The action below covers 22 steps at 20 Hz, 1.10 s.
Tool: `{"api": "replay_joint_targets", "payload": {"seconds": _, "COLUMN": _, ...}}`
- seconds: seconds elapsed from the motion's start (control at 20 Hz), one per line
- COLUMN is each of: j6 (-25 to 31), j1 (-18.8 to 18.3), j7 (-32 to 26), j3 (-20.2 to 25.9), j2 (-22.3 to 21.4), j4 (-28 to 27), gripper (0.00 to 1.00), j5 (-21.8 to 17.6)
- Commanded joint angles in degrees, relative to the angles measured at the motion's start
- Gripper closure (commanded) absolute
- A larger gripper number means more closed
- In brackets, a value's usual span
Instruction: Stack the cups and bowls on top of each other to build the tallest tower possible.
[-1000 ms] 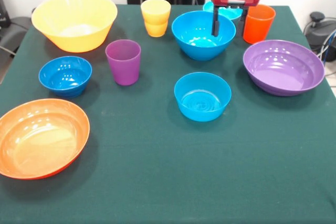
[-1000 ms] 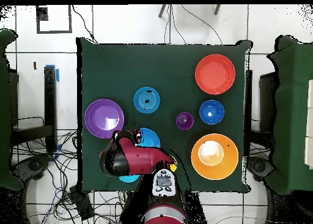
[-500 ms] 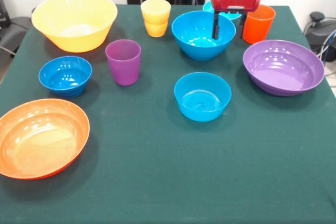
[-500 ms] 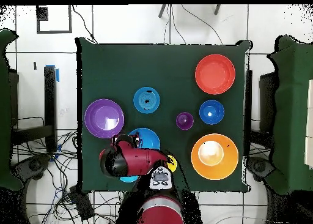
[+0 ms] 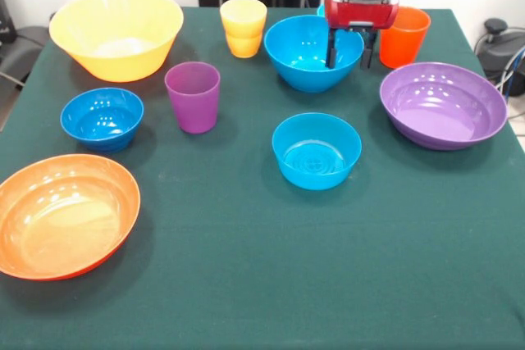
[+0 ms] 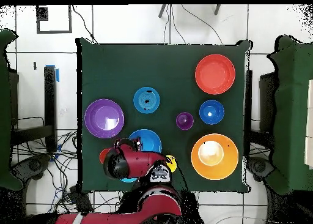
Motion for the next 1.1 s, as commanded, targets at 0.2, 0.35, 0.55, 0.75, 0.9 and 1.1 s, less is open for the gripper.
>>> {"api": "replay_joint_targets", "payload": {"seconds": 0.2, "j6": -4.9, "j1": 0.7, "j7": 9.0, "j3": 2.6, "j2": 6.2, "j4": -2.0, "gripper": 0.00, "j5": -1.4}}
{"api": "replay_joint_targets", "payload": {"seconds": 0.35, "j6": -5.4, "j1": 0.9, "j7": 9.0, "j3": 2.5, "j2": 6.7, "j4": -2.2, "gripper": 0.00, "j5": -1.2}}
{"api": "replay_joint_targets", "payload": {"seconds": 0.55, "j6": -6.0, "j1": 1.1, "j7": 9.5, "j3": 2.4, "j2": 7.1, "j4": -2.0, "gripper": 1.00, "j5": -0.6}}
{"api": "replay_joint_targets", "payload": {"seconds": 0.75, "j6": -5.7, "j1": 1.5, "j7": 8.8, "j3": 2.0, "j2": 6.3, "j4": -2.7, "gripper": 1.00, "j5": -0.7}}
{"api": "replay_joint_targets", "payload": {"seconds": 0.9, "j6": -4.7, "j1": 1.1, "j7": 9.0, "j3": 2.4, "j2": 4.8, "j4": -1.6, "gripper": 1.00, "j5": -1.0}}
{"api": "replay_joint_targets", "payload": {"seconds": 1.1, "j6": -3.0, "j1": -0.5, "j7": 8.7, "j3": 4.0, "j2": 2.6, "j4": -0.8, "gripper": 1.00, "j5": -1.7}}
